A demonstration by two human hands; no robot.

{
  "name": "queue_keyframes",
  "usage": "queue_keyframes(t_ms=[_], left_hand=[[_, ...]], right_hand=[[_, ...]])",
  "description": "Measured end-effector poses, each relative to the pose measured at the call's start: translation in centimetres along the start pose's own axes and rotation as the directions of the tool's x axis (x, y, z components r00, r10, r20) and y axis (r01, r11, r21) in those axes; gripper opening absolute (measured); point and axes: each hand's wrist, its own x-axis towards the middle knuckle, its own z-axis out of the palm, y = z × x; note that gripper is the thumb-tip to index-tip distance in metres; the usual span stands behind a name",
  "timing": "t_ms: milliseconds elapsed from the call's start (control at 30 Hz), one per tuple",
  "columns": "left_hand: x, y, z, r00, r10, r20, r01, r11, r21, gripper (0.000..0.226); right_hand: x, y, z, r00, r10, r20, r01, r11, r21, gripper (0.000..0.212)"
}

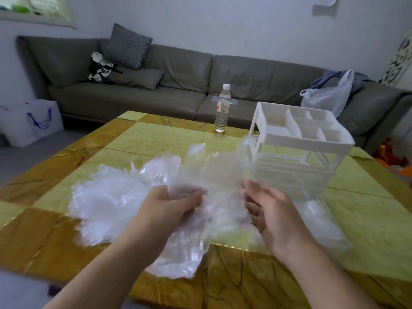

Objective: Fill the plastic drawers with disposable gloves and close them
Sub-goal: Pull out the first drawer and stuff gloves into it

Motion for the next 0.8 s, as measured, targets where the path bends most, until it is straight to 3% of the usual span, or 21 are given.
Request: queue_keyframes(t_ms=[67,167,267,333,400,467,533,633,700,800], left_hand=[[0.6,1.0,-1.3,0.985,0.093,-0.144,-0.100,0.994,-0.046,0.010],[1.7,2.1,-3.4,0.943,0.149,-0.298,-0.211,0.959,-0.189,0.006],[1.9,2.6,-4.1,0.930,0.148,-0.337,-0.243,0.934,-0.262,0.004],[1.9,2.6,-4.1,0.932,0.139,-0.336,-0.237,0.932,-0.273,0.008],[1.7,2.5,-4.0,0.933,0.137,-0.331,-0.234,0.934,-0.272,0.013],[1.6,2.4,-4.0,0.940,0.135,-0.312,-0.224,0.936,-0.270,0.012],[1.6,2.5,-4.0,0.943,0.130,-0.306,-0.219,0.936,-0.277,0.006],[1.5,2.8,-4.1,0.944,0.118,-0.307,-0.218,0.923,-0.317,0.008],[1.5,2.9,-4.3,0.949,0.115,-0.292,-0.216,0.915,-0.342,0.015],[1.5,3.0,-4.6,0.952,0.111,-0.287,-0.212,0.913,-0.349,0.016]], right_hand=[[-0.3,0.2,0.7,1.000,0.017,0.011,-0.017,0.999,0.033,0.024],[-1.3,1.9,1.7,0.991,-0.099,0.086,0.124,0.924,-0.361,0.012],[-2.3,4.4,3.2,0.945,-0.126,0.303,0.316,0.597,-0.737,0.008],[-2.4,5.7,4.1,0.925,-0.080,0.371,0.376,0.326,-0.867,0.037],[-2.0,6.6,4.7,0.937,-0.072,0.342,0.349,0.181,-0.920,0.056],[-1.6,7.3,5.1,0.920,-0.106,0.378,0.387,0.082,-0.919,0.047],[-1.5,7.9,5.1,0.887,-0.174,0.429,0.444,0.057,-0.894,0.023],[-1.4,8.4,5.2,0.850,-0.257,0.460,0.489,0.059,-0.871,0.031],[-1.4,8.2,5.4,0.842,-0.281,0.461,0.494,0.057,-0.868,0.025],[-1.3,7.7,5.5,0.884,-0.285,0.369,0.444,0.271,-0.854,0.024]])
